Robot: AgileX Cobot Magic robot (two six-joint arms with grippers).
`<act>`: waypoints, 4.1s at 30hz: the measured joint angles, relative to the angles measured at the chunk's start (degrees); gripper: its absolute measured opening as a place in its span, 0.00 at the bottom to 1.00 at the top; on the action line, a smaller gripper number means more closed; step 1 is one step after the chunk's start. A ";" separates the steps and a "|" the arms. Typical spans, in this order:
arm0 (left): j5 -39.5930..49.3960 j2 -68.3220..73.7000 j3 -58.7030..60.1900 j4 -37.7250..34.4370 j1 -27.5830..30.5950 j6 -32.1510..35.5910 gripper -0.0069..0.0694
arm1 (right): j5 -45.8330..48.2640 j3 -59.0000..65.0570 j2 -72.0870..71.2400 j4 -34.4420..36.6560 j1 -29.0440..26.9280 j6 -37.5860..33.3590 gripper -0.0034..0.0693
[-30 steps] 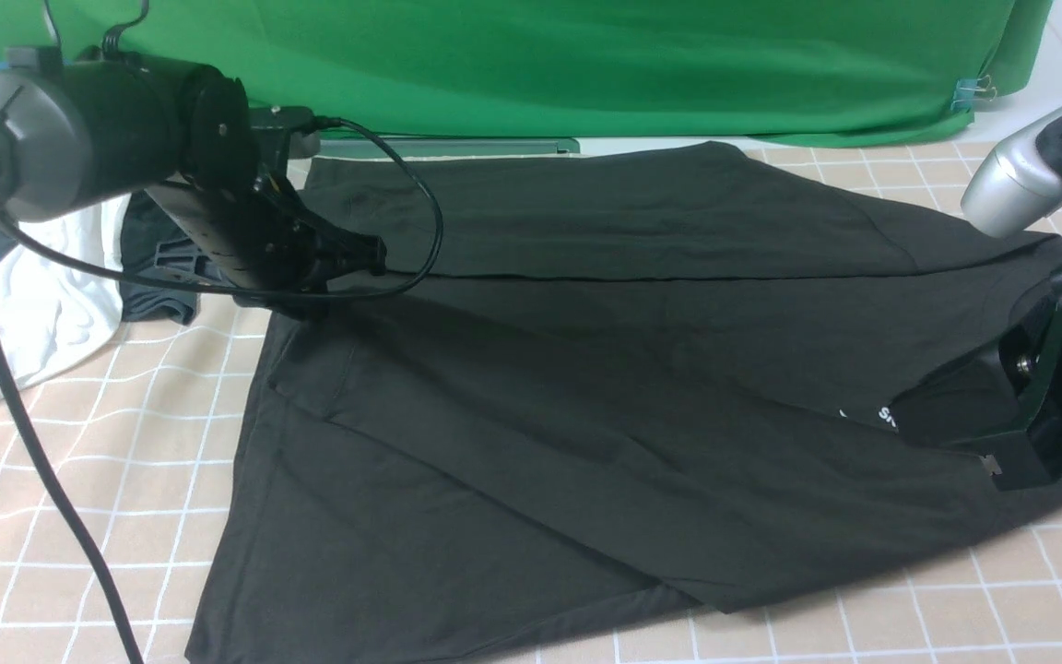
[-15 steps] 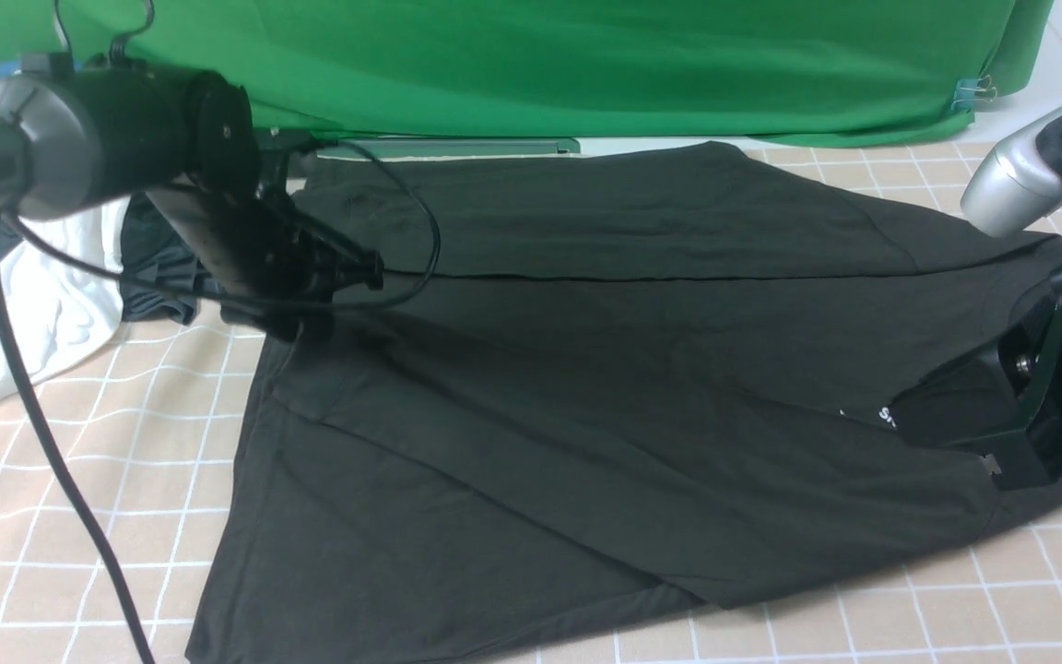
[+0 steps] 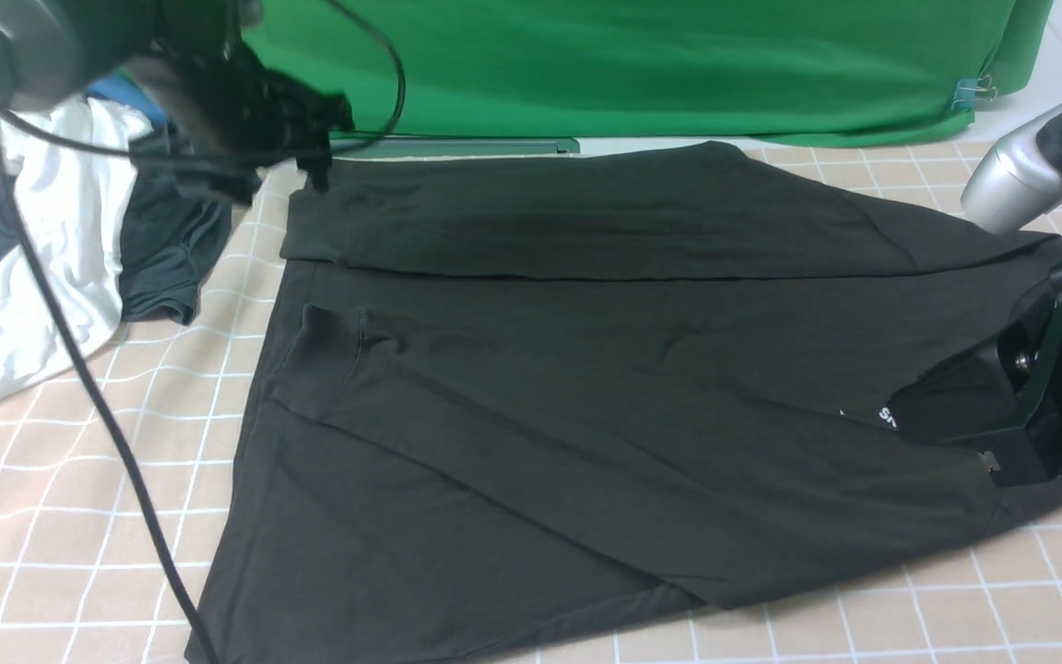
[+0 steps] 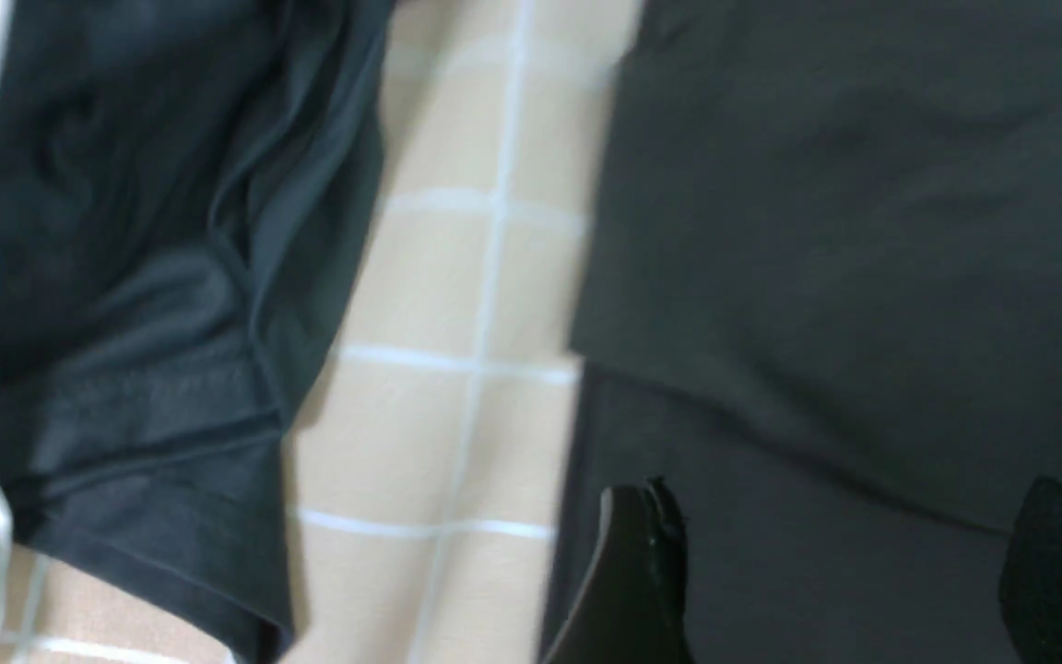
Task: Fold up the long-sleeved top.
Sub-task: Use the left arm to clamp the cuff farthest from it
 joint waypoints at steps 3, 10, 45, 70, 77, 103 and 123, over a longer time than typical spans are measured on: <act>-0.52 3.49 -1.27 -0.28 1.14 -0.20 0.73 | -0.45 0.00 0.00 0.00 0.00 0.00 0.38; 0.38 10.11 -6.87 -8.43 3.81 1.41 0.73 | -2.15 0.00 0.00 0.00 0.00 0.00 0.38; 13.43 13.72 -15.11 -28.49 15.00 13.01 0.19 | -3.81 0.00 0.00 0.05 0.00 0.00 0.38; 5.03 17.50 -15.43 -23.56 9.21 10.99 0.47 | -8.04 0.00 0.00 0.05 0.00 0.00 0.38; 7.07 18.01 -17.14 -22.68 9.15 11.98 0.15 | -8.04 0.00 0.00 0.05 0.00 0.12 0.38; 14.52 21.42 -26.28 -16.58 8.98 8.94 0.41 | -8.06 0.00 0.00 0.05 0.00 1.63 0.38; 11.70 21.60 -26.28 -18.13 8.98 9.09 0.20 | -8.25 0.00 0.00 0.05 0.00 2.38 0.38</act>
